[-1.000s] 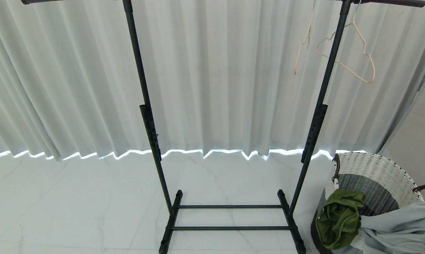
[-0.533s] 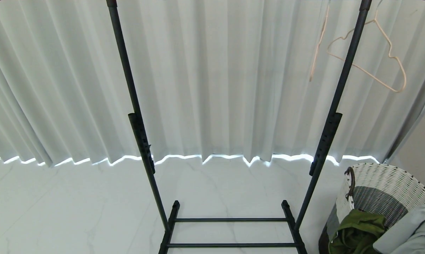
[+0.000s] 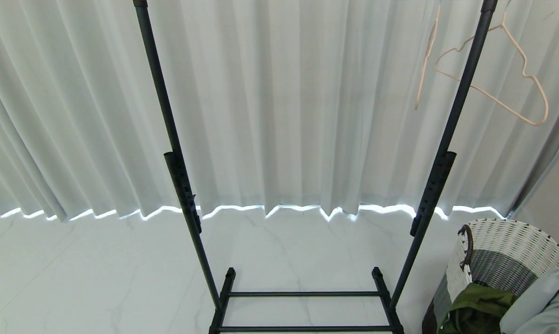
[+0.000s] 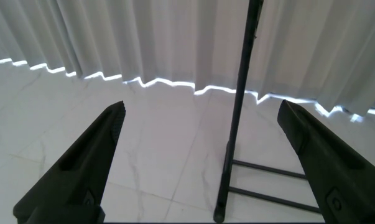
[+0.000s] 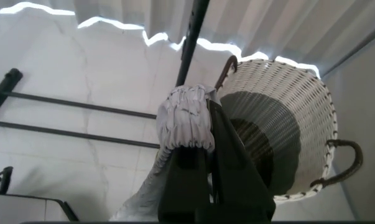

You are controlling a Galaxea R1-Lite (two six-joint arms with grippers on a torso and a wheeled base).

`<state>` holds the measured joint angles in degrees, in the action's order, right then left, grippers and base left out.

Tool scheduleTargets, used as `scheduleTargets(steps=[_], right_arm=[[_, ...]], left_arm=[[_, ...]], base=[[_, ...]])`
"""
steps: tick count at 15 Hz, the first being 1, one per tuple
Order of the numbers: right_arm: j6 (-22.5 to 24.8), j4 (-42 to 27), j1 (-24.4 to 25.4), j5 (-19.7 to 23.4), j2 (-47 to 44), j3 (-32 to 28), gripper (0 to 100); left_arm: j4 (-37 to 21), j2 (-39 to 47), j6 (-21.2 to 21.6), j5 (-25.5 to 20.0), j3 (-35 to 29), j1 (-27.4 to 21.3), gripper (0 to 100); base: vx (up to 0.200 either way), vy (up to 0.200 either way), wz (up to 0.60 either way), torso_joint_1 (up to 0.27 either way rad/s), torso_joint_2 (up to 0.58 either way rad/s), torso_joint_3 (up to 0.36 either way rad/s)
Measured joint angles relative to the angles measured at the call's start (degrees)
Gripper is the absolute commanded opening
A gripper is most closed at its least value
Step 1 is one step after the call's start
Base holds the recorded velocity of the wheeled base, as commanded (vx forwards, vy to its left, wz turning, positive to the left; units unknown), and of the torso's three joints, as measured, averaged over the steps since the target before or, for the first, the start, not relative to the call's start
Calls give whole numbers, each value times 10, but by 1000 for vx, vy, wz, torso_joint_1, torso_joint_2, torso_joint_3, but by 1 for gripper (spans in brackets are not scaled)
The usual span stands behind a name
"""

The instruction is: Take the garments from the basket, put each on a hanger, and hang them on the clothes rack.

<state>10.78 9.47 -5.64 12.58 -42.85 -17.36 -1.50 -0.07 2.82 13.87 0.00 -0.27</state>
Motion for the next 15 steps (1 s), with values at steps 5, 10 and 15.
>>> scheduleTargets(steps=[5, 10, 15], right_arm=[[-37, -1, 0, 67, -1, 2, 0], [-55, 2, -2, 80, -5, 15, 0], [-57, 32, -6, 79, 13, 78, 0]], left_arm=[[0, 0, 2, 0, 0, 0, 100], [0, 0, 2, 0, 0, 0, 100], [0, 0, 4, 0, 0, 0, 100]], base=[[0, 0, 0, 0, 0, 0], [0, 0, 0, 0, 0, 0], [0, 0, 0, 0, 0, 0]])
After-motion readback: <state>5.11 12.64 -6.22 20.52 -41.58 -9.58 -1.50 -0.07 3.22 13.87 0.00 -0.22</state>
